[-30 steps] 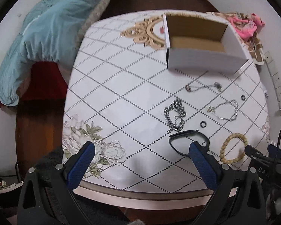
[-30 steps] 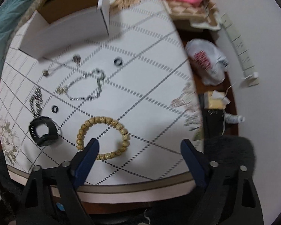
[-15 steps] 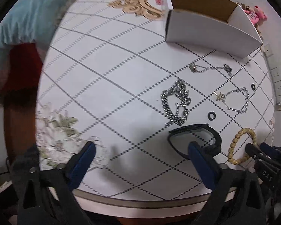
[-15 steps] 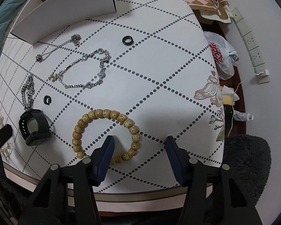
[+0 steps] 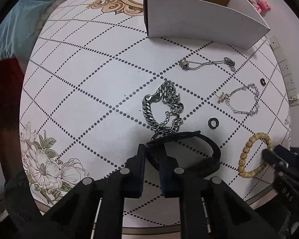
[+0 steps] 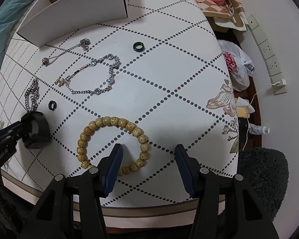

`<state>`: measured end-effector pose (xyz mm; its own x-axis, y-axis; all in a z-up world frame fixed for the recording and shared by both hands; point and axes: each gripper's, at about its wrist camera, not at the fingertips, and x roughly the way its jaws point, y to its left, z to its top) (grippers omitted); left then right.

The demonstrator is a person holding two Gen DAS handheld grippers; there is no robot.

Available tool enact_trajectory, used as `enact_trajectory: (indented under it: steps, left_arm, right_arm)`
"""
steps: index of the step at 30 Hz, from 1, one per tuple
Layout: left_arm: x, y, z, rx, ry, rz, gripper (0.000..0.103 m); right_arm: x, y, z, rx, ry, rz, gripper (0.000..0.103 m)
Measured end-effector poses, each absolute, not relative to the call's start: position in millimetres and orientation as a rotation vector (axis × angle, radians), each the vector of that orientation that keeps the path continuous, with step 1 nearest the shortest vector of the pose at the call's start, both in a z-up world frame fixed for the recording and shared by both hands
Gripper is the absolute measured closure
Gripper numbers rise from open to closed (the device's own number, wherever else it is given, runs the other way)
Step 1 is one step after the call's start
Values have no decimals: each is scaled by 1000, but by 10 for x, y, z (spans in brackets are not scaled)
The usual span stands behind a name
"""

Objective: Organize jewelry
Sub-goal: 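Grasp the black smart band with the left tool while the right tool grasps the wooden bead bracelet, then carry the band and bracelet into the white box and open both tools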

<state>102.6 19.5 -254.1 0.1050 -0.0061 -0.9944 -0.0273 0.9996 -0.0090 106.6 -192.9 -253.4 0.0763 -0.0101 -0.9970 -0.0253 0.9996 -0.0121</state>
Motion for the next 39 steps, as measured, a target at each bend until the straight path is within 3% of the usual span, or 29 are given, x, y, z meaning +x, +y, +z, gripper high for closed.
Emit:
enact_trajectory:
  steps: [1, 2, 20, 33, 39]
  left_arm:
    - [1011, 202, -2546, -28, 1460, 19, 94]
    - [999, 202, -2544, -28, 1456, 20, 94]
    - [742, 183, -1614, -81, 1286, 11, 96]
    - [1965, 154, -1098, -96, 1138, -11, 96]
    - [2511, 175, -1102, -120, 1133, -27, 96]
  right_arm:
    - [1047, -1910, -2515, -36, 1484, 14, 87]
    - [1042, -1904, -2517, -37, 1488, 12, 93]
    - [1057, -1954, -1709, 134, 1302, 163, 94]
    - [1949, -1785, -795, 136, 1113, 268, 94]
    - [2543, -1628, -816, 129, 1107, 275, 94]
